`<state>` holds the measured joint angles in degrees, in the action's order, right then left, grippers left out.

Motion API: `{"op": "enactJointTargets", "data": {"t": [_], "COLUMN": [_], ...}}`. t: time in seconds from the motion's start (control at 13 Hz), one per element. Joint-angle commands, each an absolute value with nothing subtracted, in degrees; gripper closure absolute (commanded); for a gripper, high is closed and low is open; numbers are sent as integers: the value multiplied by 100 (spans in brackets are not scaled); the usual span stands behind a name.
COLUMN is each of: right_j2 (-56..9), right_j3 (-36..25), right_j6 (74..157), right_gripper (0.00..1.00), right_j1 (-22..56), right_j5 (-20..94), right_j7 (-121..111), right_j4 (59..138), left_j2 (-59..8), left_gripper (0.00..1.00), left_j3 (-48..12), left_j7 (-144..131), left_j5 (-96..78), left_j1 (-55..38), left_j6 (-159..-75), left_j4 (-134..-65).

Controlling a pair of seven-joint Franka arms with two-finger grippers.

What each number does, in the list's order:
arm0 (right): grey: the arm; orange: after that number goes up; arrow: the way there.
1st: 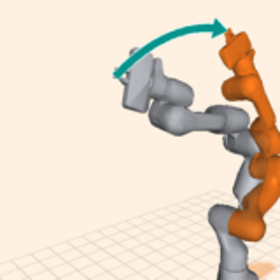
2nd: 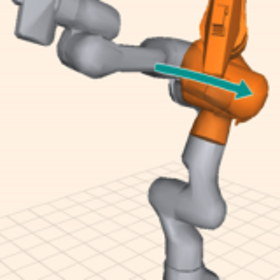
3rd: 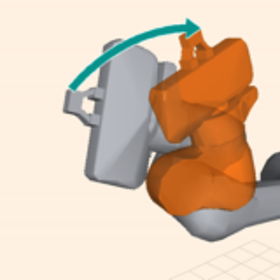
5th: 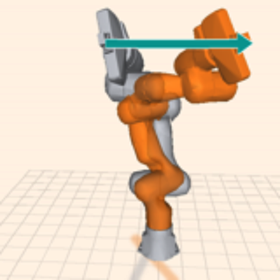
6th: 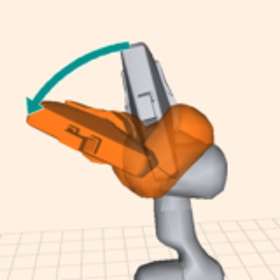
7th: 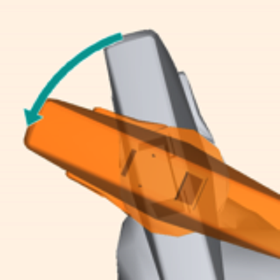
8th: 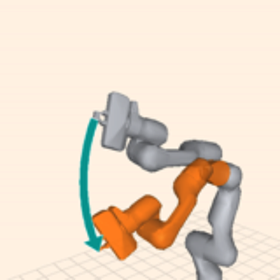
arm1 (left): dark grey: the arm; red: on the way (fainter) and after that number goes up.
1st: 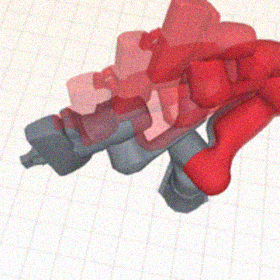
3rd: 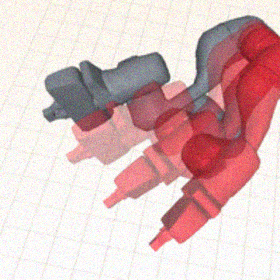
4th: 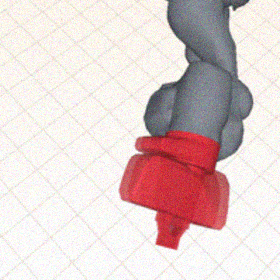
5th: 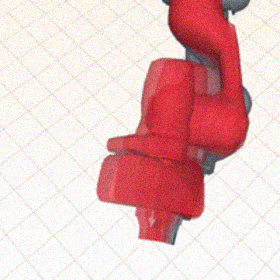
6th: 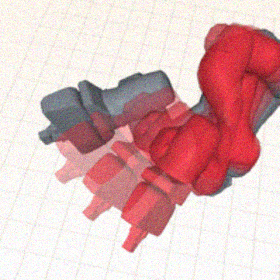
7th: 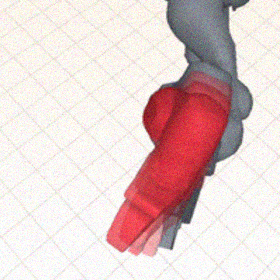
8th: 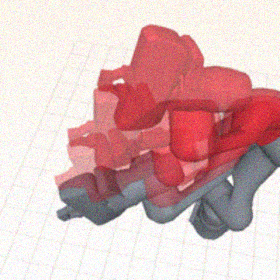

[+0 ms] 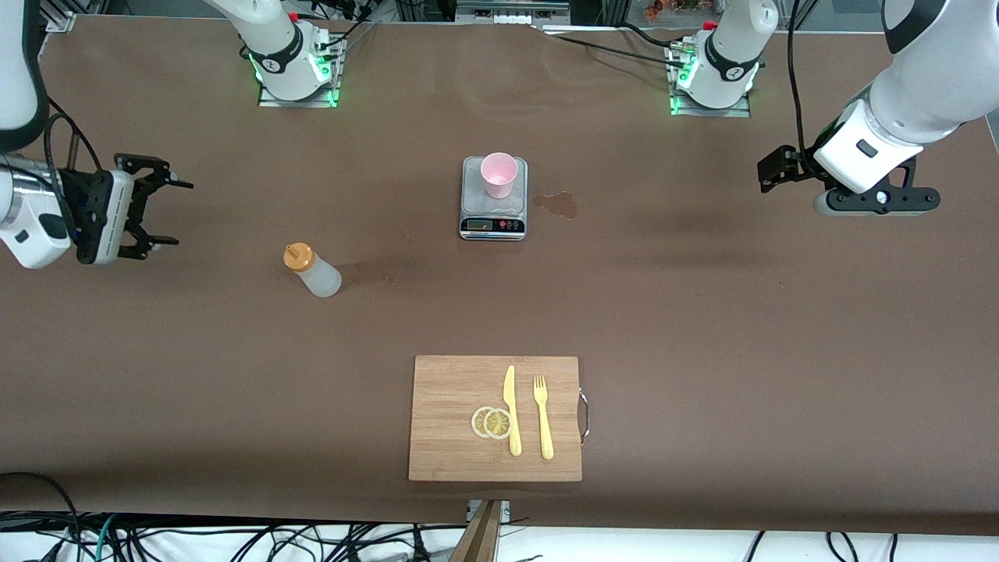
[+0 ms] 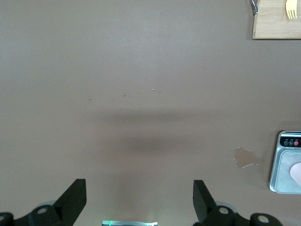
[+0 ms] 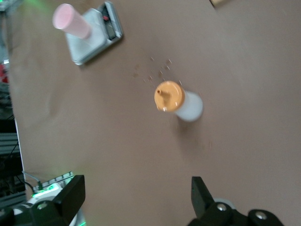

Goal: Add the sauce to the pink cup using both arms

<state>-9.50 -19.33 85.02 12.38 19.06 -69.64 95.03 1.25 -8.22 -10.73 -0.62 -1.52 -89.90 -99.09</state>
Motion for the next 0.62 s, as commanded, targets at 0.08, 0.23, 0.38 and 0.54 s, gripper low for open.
{"op": "enactJointTargets", "data": {"t": [0.08,0.23,0.38,0.54], "right_j2": [24,228,325,264], "right_j3": [-1531,-1310,-1283,-1091], "right_j6": [8613,8465,8394,8053], "right_gripper": [0,0,0,0], "right_j1": [1414,1450,1529,1564], "right_j5": [892,458,178,-218], "right_j7": [-4525,-3371,-2606,-1726], "right_j4": [9774,9721,9573,9134], "left_j2": [35,35,35,35], "left_gripper": [0,0,0,0], "left_j3": [-853,-844,-844,-844], "left_j7": [-1037,-1028,-1028,-1028], "left_j5": [-26,-26,-18,-18], "left_j1": [-149,-149,-149,-149], "left_j6": [-8859,-8859,-8859,-8859], "left_j4": [-9651,-9650,-9650,-9650]}}
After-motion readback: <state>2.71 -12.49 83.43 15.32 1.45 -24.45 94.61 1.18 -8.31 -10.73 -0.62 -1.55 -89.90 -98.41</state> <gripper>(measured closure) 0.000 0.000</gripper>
